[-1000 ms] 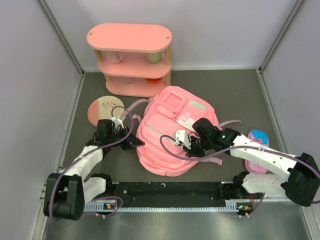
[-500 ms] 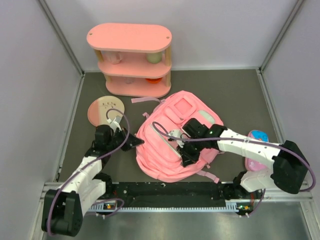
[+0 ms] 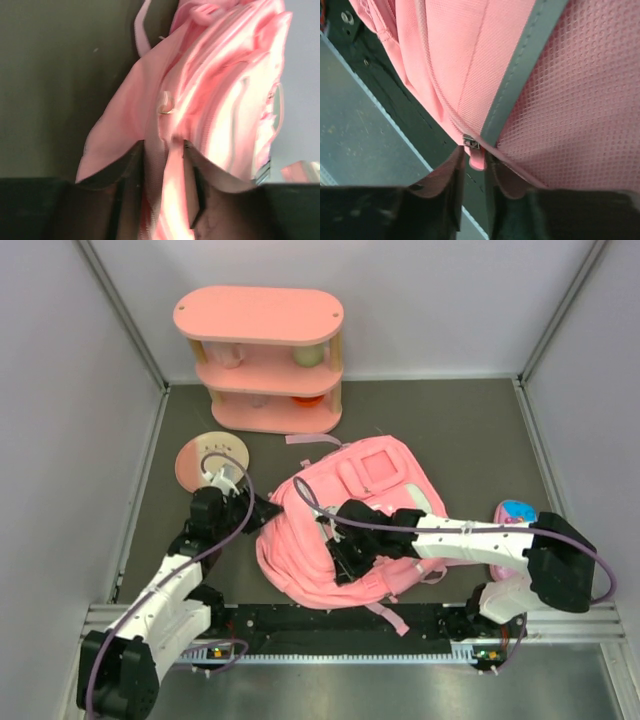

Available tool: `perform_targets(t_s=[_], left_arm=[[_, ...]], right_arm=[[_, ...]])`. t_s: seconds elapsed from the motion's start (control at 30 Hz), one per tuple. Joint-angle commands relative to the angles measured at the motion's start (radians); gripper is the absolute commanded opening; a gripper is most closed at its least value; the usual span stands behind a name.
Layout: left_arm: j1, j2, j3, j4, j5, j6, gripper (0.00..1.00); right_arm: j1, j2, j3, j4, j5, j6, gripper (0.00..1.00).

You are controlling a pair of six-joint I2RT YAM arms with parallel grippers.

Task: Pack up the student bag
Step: Unzip the student bag at the center of the board.

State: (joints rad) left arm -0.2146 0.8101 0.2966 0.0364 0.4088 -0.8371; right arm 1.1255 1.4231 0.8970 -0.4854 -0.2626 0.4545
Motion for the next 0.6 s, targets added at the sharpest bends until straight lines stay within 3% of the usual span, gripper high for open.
perform_targets(t_s=[0.0,0.07,0.13,0.2,0.27,0.3,0.43,0.53,0.57], left_arm=[[-0.026,-0.009,0.266,-0.230,0.010,0.177,0.48],[-0.026,-0.040,0.334,-0.334,-0.095,0.220,0.61],[-0.026,-0.080,0.403,-0.438,-0.164,0.263,0.65],[-0.026,-0.109,0.430,-0.480,-0.191,0.289,0.83],[-0.026,-0.147,0.431,-0.501,-0.199,0.288,0.89],[-0.026,-0.152,0.427,-0.512,-0.191,0.279,0.98],[-0.048,-0.158,0.383,-0.526,-0.072,0.205,0.98],[-0.210,-0.183,0.355,-0.543,-0.177,0.129,0.98],[-0.329,-0.190,0.351,-0.552,-0.218,0.074,0.98]], right_arm=[[-0.004,-0.067,0.019,0.297,0.178,0.134,0.28],[-0.003,-0.140,-0.003,0.312,0.172,0.142,0.34],[-0.004,-0.203,-0.050,0.324,0.183,0.176,0.46],[-0.006,-0.298,-0.114,0.327,0.230,0.220,0.48],[-0.012,-0.366,-0.165,0.334,0.288,0.295,0.52],[-0.019,-0.425,-0.217,0.334,0.311,0.318,0.55],[-0.029,-0.560,-0.290,0.216,0.486,0.505,0.65],[-0.029,-0.653,-0.322,0.130,0.560,0.606,0.64],[-0.029,-0.674,-0.328,0.092,0.592,0.613,0.65]])
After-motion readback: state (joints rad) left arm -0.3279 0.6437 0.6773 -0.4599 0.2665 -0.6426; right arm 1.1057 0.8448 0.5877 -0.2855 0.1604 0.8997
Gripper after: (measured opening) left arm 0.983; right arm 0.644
